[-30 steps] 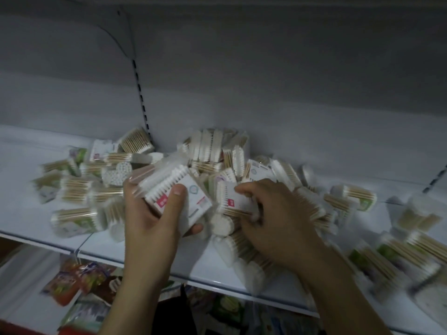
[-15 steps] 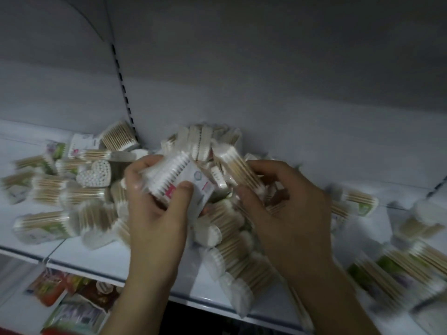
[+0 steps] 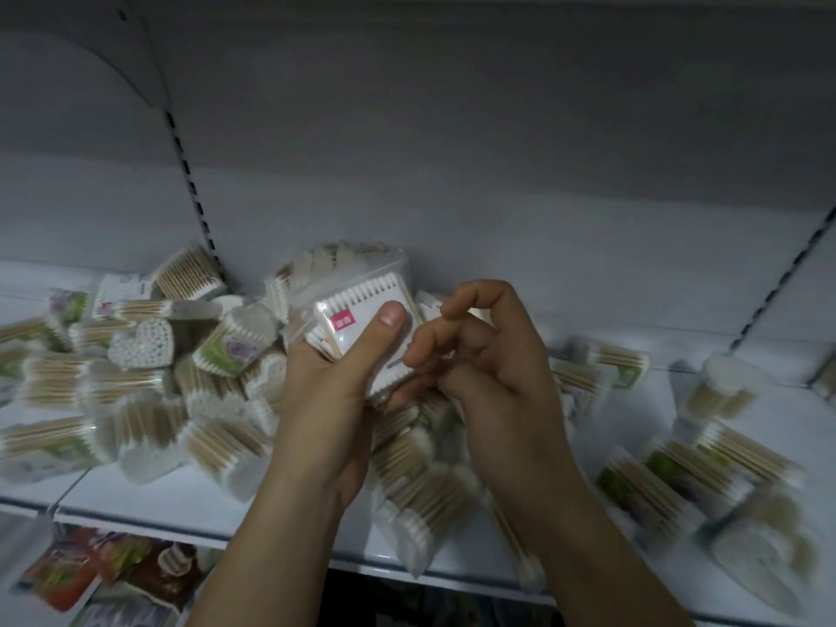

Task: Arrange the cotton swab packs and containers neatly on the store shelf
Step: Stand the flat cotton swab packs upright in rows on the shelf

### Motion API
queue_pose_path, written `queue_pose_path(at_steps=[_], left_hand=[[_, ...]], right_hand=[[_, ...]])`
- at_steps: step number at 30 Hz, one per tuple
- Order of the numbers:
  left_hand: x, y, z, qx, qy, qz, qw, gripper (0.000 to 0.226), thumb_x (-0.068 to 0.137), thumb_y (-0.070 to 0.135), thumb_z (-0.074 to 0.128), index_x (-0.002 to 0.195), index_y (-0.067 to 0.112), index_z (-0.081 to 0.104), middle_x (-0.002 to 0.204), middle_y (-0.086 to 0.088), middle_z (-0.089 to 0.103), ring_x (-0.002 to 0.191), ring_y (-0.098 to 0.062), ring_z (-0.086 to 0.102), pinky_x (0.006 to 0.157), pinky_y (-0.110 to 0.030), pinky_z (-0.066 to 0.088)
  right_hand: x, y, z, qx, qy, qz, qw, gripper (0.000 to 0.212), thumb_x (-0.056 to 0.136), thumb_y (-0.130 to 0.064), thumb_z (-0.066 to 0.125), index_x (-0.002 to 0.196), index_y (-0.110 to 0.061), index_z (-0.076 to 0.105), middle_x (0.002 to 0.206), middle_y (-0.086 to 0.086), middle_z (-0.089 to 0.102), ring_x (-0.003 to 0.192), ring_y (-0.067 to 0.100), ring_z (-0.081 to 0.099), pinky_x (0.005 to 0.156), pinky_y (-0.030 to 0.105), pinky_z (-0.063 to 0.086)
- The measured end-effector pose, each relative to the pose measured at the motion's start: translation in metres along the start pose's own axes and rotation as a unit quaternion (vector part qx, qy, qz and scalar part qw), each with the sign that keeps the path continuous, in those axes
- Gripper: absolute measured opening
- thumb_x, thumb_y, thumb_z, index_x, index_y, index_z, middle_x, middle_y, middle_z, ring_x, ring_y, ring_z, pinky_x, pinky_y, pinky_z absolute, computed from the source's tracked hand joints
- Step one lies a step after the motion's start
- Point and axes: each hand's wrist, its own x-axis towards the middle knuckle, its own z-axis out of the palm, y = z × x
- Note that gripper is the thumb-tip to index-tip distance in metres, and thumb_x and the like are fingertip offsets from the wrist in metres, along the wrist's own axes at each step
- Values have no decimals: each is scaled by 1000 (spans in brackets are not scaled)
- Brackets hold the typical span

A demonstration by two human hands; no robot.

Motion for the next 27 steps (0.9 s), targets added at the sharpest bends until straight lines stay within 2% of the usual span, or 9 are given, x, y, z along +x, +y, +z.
queue_pose_path(at_steps=[2,4,6,8,11,18,21,24,27], left_hand=[[-2,0,3,6,11,-13,1000,27,84,15,70,110,7,67,88,-8,74,75,-20,72,52,-26,53],[0,2,3,20,25,-17,999,31,87,12,70,118,5,67,92,-9,76,78,-22,74,51,-27,54],[3,1,1,26,36,-9,999,33,92,9,68,123,1,64,91,-10,74,73,-22,71,47,-26,51],[6,0,0,26,35,-5,999,33,91,9,67,122,0,64,88,-10,73,68,-21,69,43,-25,48],[7,-4,-2,27,22,-10,999,46,82,17,70,124,0,63,90,-13,74,69,-23,70,43,-25,48],[3,-6,-3,51,16,-4,999,37,84,11,67,120,1,67,97,-15,79,80,-24,77,56,-26,57],[5,-4,-8,73,15,4,997,45,86,15,70,127,-2,62,101,-19,77,80,-24,75,50,-25,53],[7,2,-12,129,18,35,991,63,84,21,80,138,2,53,108,-17,76,86,-27,77,54,-30,57],[8,8,-13,185,28,80,979,76,81,20,82,145,20,42,112,-5,75,96,-20,76,71,-36,63]], right_hand=[[7,-8,-9,32,41,32,998,40,72,23,36,95,-7,48,76,13,61,63,29,56,59,39,52],[21,-12,-30,-106,109,11,988,31,77,17,47,87,-11,55,76,5,63,64,18,56,61,31,48],[40,-9,-53,-360,107,-10,927,21,82,-1,64,90,-20,61,84,-3,64,73,14,59,70,26,46],[57,0,-69,-531,34,40,845,32,81,-23,77,108,-25,60,98,-5,60,85,11,57,74,23,42],[74,15,-81,-604,-50,132,784,61,73,-47,83,123,-30,53,113,-3,58,99,17,57,77,28,43],[81,14,-89,-596,25,43,801,31,82,-8,64,110,-22,63,102,-2,69,88,17,64,79,31,55],[75,1,-88,-564,107,-56,817,34,82,3,55,106,-17,68,95,-2,71,81,10,65,71,20,52],[67,-24,-82,-471,151,-88,865,25,86,5,61,96,-18,69,89,-10,70,78,-1,65,67,9,46],[53,-53,-70,-290,117,8,950,22,91,4,63,92,-16,70,84,-3,75,77,9,71,66,24,54]])
